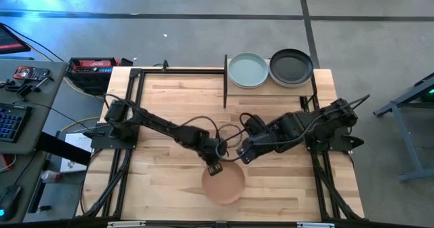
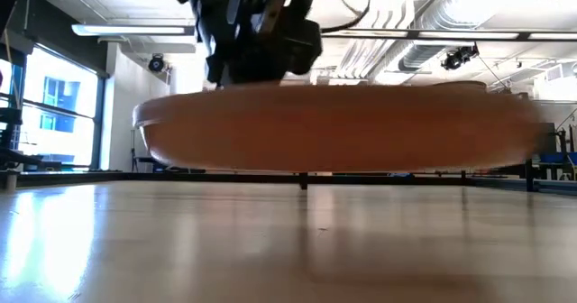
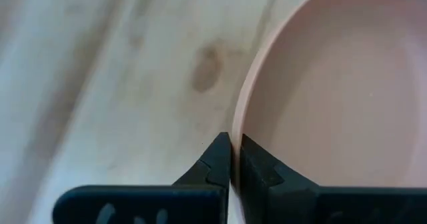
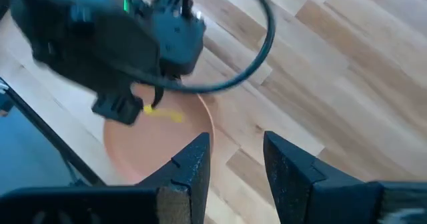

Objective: Place and stack plates onto a shelf
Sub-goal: Stack the light orange plate on top of the blue plate on the shelf

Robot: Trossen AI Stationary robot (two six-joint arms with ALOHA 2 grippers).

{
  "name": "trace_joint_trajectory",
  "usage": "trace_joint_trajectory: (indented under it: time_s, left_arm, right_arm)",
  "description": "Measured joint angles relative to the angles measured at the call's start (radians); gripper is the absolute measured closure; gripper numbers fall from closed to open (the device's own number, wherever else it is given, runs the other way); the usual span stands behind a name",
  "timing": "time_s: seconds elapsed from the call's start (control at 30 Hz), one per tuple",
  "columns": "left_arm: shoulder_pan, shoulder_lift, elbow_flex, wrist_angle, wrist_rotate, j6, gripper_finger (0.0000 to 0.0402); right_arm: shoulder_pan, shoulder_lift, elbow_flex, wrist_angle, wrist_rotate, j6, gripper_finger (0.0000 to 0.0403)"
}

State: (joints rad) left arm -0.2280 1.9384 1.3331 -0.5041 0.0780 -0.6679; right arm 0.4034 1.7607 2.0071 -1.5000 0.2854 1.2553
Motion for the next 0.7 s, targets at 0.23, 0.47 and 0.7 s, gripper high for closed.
trace_joint_trajectory:
  time_s: [0.23,0.47,0.7]
  left_arm:
    - [0.099,-0.097,0.001,-0.103,-0.014,0.070,0.0400]
    - [0.205,-0.205,0.001,-0.161,-0.066,0.130,0.0400]
    - [0.301,-0.308,0.001,-0.172,-0.102,0.168,0.0400]
  right_arm:
    - [-0.063,0.000,0.000,-0.003,-0.015,-0.129,0.0286]
    - [-0.148,0.000,0.000,-0.004,-0.065,-0.269,0.0286]
    - [-0.246,0.000,0.000,-0.007,-0.094,-0.417,0.0286]
